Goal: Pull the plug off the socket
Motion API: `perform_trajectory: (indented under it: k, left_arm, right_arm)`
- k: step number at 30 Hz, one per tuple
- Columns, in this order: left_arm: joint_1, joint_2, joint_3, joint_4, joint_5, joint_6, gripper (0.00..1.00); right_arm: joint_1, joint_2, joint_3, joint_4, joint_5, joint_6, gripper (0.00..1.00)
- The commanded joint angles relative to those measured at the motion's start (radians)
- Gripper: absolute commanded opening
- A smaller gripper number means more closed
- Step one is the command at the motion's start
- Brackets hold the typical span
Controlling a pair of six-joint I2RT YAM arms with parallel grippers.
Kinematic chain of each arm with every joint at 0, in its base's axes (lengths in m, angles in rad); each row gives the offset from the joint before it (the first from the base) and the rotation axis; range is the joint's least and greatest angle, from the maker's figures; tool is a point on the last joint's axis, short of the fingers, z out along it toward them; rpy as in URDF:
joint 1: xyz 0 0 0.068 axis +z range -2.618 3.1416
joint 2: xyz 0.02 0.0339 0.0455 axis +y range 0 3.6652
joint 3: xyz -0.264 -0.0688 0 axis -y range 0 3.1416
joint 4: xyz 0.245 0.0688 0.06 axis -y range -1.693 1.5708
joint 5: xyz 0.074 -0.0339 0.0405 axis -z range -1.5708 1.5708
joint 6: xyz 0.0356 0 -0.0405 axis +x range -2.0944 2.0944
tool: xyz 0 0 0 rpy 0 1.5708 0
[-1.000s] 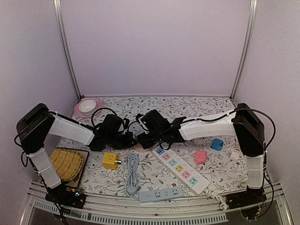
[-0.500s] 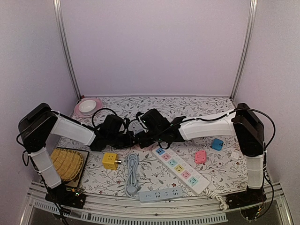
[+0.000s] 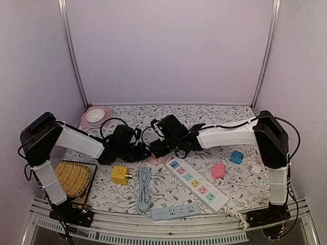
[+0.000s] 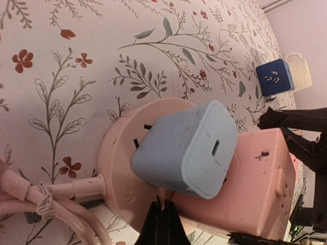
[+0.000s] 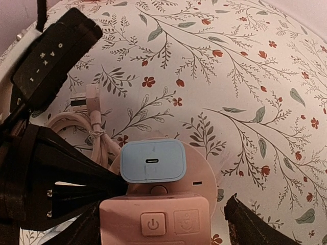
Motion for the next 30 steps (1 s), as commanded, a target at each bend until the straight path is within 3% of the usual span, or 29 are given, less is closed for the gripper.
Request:
perform_trajectory:
  k: [1, 7, 17, 23, 26, 30]
  left_arm:
    - [-0.019, 0.046, -0.031, -0.080, -0.012, -0.006, 0.00]
    - [-0.020, 0.050, -0.029, -0.079, -0.014, -0.008, 0.00]
    - [-0.020, 0.055, -0.025, -0.084, -0.017, -0.009, 0.00]
    - [-0.020, 0.057, -0.023, -0.086, -0.017, -0.009, 0.00]
    - [-0.020, 0.058, -0.022, -0.087, -0.019, -0.008, 0.00]
    - [-0.020, 0.072, -0.014, -0.094, -0.022, -0.008, 0.00]
  right_arm:
    - [-0.009, -0.003, -0.003, -0.008, -0.022, -0.017, 0.78]
    - [-0.007, 0.017, 0.006, -0.028, -0.014, -0.020, 0.71]
    - [0.003, 0.026, 0.018, -0.057, -0.008, -0.034, 0.76]
    - [0.003, 0.022, 0.022, -0.058, -0.013, -0.023, 0.74]
    - [0.003, 0.022, 0.030, -0.059, -0.031, -0.022, 0.65]
    - [0.018, 0.014, 0.046, -0.070, -0.033, -0.019, 0.39]
